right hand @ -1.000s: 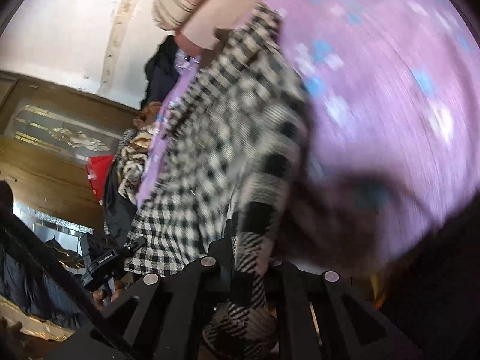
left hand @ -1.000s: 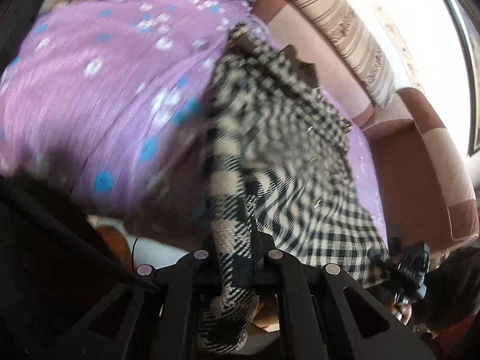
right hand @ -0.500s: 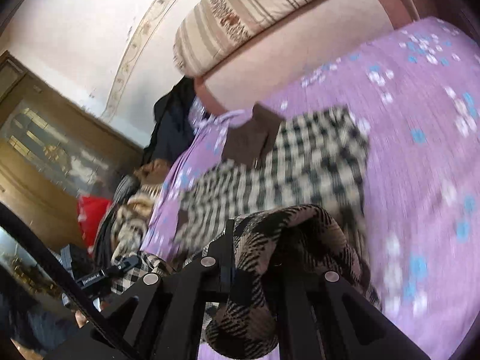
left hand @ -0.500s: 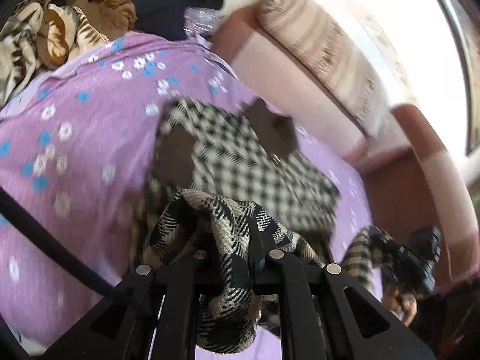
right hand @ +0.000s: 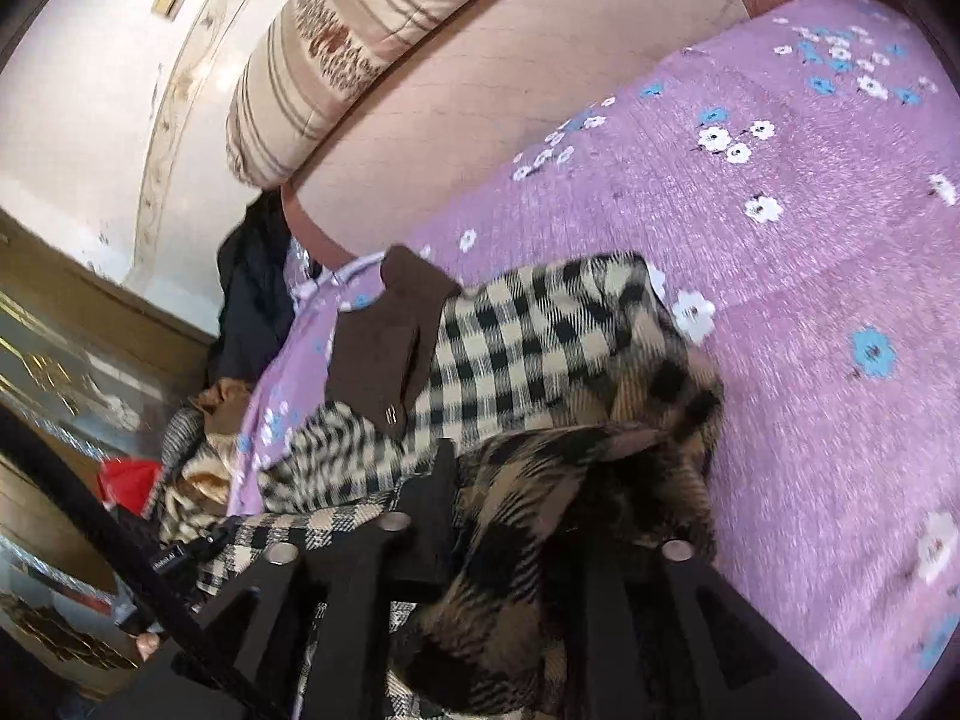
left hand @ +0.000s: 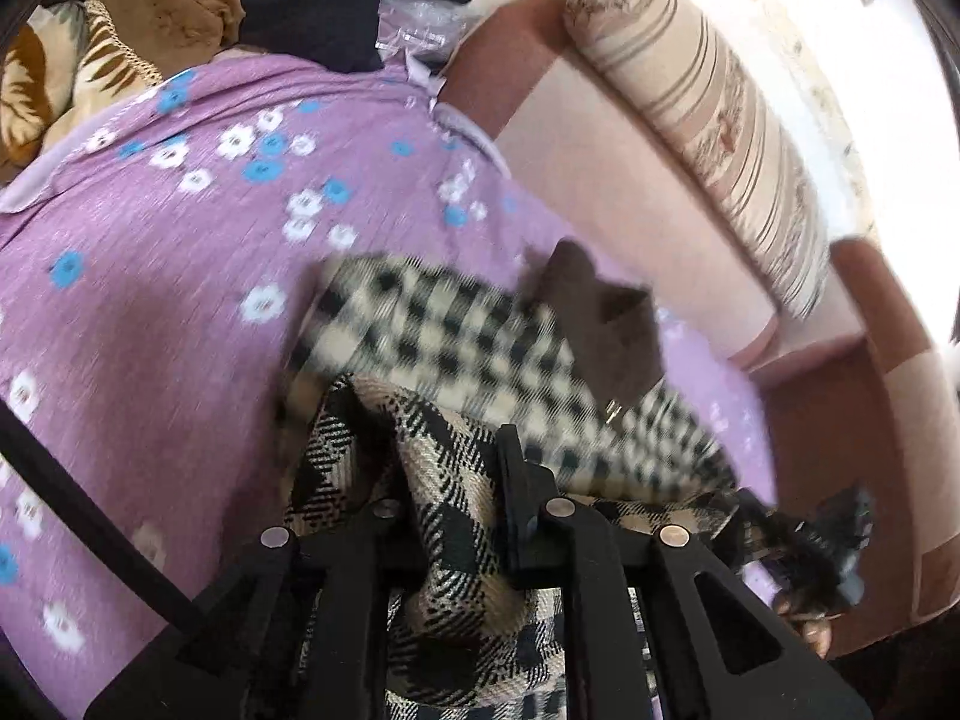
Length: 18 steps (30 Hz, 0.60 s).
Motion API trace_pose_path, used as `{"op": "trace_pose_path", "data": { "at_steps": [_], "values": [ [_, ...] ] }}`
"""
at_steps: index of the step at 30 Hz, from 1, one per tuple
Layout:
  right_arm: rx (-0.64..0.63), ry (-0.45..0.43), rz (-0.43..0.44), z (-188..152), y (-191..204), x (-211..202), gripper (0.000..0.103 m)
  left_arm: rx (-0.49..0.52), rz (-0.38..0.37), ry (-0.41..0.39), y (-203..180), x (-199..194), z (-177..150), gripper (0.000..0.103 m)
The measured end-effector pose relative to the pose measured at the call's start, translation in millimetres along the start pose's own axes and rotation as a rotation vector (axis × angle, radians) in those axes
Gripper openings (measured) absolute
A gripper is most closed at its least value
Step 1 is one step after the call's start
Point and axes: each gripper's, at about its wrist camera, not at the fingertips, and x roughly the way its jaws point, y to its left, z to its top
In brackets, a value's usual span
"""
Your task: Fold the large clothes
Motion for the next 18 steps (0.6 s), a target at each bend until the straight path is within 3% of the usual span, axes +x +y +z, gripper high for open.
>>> {"op": "trace_pose_path", "data": {
  "at_steps": [1,2,3,11,15,18],
  "values": [
    [0.009,-0.013,0.008,3,-2,0,0.048,-0.021,-0.037,-0.014,3,0,5,0.019],
    [0.021,-0.042,0.008,6,-4,-1,0.061,-0.032,-0.057,-0.021,3,-1,7,0.023],
    [0.025,-0.066,0.002,9,-6,-2,0.064,-0.046,-0.073,-0.026,4,0,10,0.030],
    [0.048,-0.129,-0.010,24,-11,1,0.066,-0.242,-0.226,-0.029,26,11,26,0.041],
    [-0.009,-0.151,-0.039,23,4,-4,0.066,-0.319,-0.283,-0.030,36,9,29,0.042],
    [-0.106,-0.242,-0.085,21,31,-26,0.066,-0.337,-0.311,-0.039,36,1,30,0.051]
  ]
}}
